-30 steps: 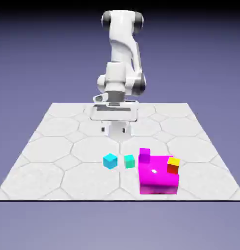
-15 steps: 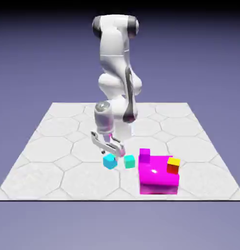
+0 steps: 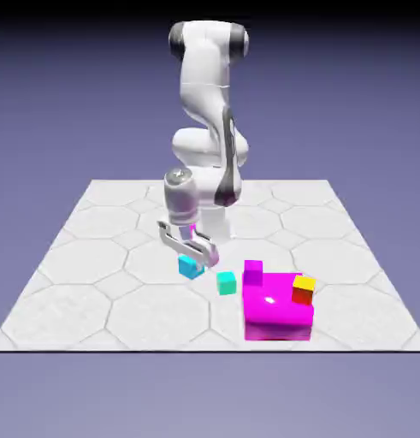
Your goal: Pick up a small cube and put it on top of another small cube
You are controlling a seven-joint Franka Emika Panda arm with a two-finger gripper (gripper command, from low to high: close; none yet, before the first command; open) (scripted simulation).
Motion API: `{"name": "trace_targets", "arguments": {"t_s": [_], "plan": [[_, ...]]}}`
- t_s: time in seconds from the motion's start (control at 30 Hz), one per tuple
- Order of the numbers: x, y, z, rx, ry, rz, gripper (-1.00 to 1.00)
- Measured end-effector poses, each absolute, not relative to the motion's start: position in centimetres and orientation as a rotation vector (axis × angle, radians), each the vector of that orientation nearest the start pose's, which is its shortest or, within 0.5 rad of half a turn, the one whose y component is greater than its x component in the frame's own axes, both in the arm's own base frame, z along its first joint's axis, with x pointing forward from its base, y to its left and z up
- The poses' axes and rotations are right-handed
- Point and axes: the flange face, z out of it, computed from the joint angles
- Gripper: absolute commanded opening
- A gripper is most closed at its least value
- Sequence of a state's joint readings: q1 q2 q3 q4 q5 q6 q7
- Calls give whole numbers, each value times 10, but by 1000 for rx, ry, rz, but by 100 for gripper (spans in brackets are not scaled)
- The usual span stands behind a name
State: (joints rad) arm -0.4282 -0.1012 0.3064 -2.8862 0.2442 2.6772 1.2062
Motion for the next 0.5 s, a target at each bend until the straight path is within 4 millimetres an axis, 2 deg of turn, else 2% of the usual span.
{"name": "trace_targets", "arguments": {"t_s": [0.1,0.2,0.37,0.4,0.5], "plan": [[368,-20,242,-2185,2236,197,-100],[395,21,281,-2144,2270,198,-100],[416,100,353,-2095,2321,202,-100],[416,100,353,-2095,2321,202,-100],[416,102,311,-2095,2323,200,-100]]}}
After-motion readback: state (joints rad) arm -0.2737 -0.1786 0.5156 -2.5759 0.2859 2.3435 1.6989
